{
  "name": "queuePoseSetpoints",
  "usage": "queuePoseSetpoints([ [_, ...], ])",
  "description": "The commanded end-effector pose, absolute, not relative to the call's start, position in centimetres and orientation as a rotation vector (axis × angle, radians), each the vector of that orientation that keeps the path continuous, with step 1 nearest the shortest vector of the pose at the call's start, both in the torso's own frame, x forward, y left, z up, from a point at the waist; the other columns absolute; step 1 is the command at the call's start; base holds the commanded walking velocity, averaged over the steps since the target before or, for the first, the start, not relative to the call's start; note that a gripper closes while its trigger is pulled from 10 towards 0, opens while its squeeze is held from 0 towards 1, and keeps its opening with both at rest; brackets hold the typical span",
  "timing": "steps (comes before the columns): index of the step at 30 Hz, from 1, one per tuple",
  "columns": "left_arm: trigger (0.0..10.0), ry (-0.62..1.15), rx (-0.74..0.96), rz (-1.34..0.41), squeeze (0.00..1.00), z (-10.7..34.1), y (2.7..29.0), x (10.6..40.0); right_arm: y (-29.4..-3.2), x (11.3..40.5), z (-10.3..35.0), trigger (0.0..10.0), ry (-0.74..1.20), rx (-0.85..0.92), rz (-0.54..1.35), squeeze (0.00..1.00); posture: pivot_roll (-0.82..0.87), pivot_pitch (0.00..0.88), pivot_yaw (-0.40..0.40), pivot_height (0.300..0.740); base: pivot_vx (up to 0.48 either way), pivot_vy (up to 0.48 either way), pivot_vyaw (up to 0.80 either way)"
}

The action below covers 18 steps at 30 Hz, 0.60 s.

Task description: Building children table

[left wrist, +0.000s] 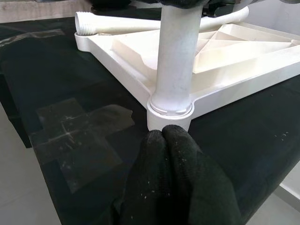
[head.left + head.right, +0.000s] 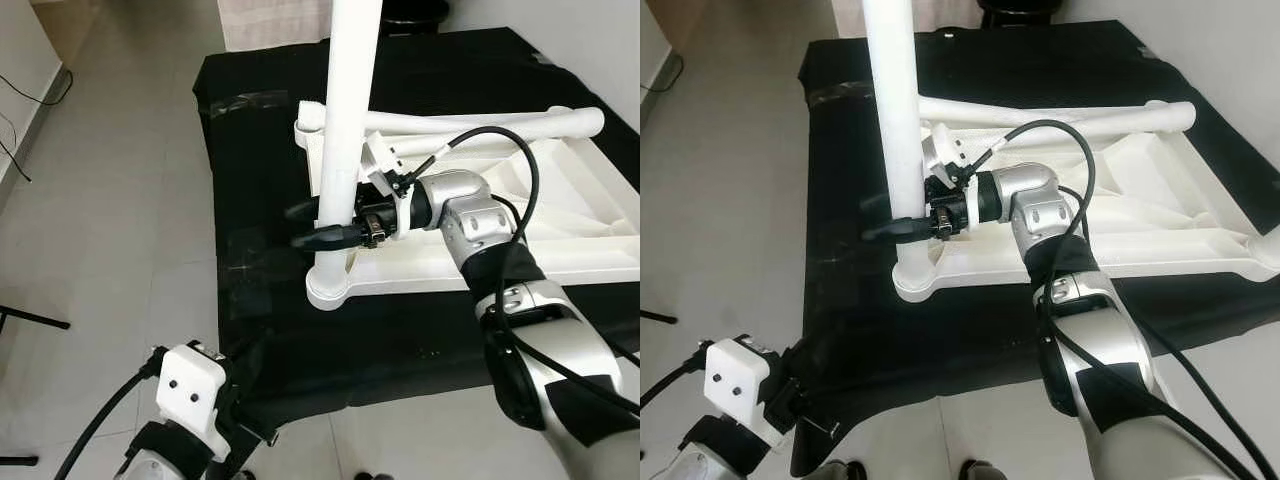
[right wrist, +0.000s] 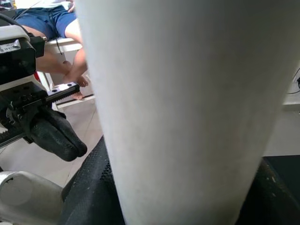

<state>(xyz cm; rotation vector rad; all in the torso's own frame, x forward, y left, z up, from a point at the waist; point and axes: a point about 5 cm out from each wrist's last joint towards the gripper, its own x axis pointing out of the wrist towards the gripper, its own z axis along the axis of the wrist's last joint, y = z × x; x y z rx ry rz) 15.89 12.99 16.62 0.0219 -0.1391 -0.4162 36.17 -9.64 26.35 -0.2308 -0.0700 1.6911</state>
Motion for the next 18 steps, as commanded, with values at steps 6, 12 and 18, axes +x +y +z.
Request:
queuePoseSetpoints([
  [6, 10.0, -0.142, 0.020, -0.427, 0.00, 16.7, 12.7, 16.0, -10.5, 35.9, 24.3, 0.0, -0.123, -0.203, 1.515, 0.00, 0.07, 0.229, -0.059, 0.740, 0.000, 0.000, 0.00],
  [12, 10.0, -0.156, 0.019, -0.423, 0.00, 16.7, 12.9, 16.7, -7.9, 31.5, 18.4, 0.0, -0.092, -0.127, 0.799, 0.00, 0.04, 0.218, -0.044, 0.740, 0.000, 0.000, 0.00],
  [18, 10.0, -0.163, 0.023, -0.427, 0.00, 16.4, 13.2, 17.9, -6.6, 29.6, 17.3, 0.0, -0.103, -0.194, 0.695, 0.00, 0.03, 0.148, -0.050, 0.740, 0.000, 0.000, 0.00],
])
